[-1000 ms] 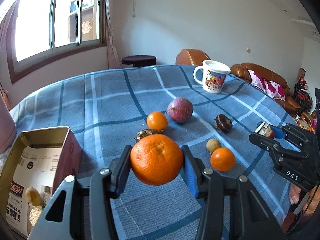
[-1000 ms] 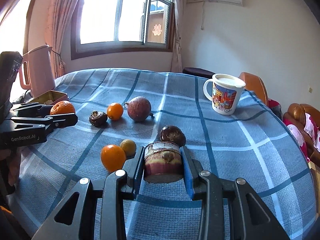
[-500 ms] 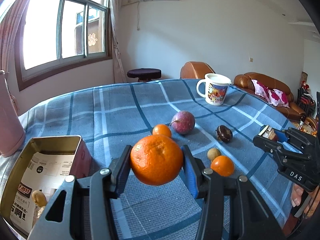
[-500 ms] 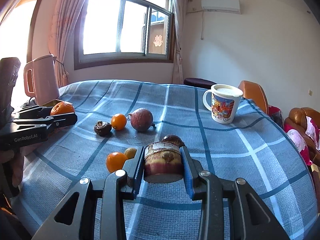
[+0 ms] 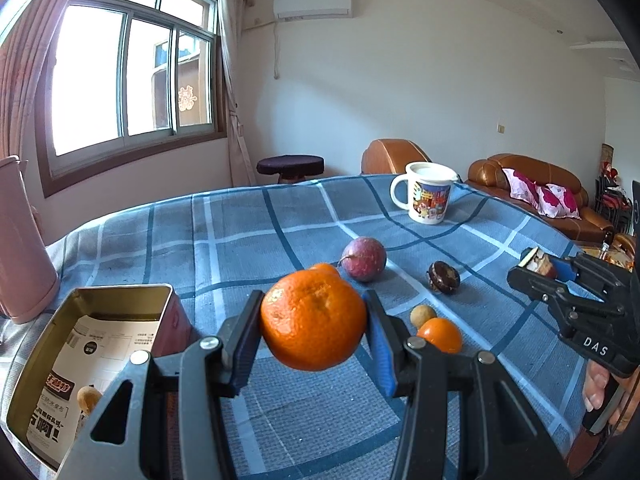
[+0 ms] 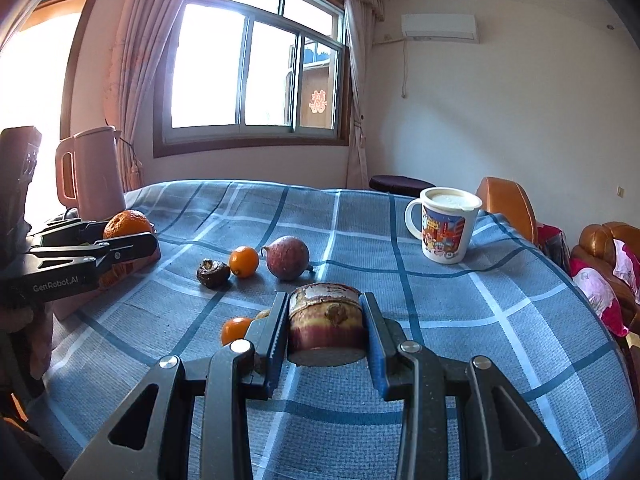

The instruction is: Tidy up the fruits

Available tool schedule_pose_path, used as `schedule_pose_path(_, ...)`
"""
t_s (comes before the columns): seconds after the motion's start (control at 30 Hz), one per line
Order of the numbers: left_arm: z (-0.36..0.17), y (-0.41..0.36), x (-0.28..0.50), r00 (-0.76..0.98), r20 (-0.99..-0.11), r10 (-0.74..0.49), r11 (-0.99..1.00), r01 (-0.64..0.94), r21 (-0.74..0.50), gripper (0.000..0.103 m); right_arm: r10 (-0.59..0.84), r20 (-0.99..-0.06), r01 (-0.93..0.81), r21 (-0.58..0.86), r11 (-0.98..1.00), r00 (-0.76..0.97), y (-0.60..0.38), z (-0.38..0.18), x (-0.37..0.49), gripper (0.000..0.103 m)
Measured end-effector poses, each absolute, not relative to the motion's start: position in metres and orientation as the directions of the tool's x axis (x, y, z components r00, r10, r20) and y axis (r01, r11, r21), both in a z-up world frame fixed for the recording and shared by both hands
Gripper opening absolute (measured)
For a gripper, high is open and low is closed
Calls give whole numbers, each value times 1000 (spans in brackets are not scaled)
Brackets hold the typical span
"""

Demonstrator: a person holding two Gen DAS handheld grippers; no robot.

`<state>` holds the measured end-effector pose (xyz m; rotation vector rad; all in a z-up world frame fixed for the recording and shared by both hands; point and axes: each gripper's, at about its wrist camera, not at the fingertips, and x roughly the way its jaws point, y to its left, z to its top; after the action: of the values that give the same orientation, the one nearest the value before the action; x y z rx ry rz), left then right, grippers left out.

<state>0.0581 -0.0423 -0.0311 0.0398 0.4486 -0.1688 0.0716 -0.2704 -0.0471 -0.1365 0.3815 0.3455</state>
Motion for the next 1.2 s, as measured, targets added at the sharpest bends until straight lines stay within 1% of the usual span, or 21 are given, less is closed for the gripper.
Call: schedule_pose_path(1.2,-23,-35,35,938,-325,-118,992,126,3,50,346,-249,-375,-78,924,904,-276,-41,48,37)
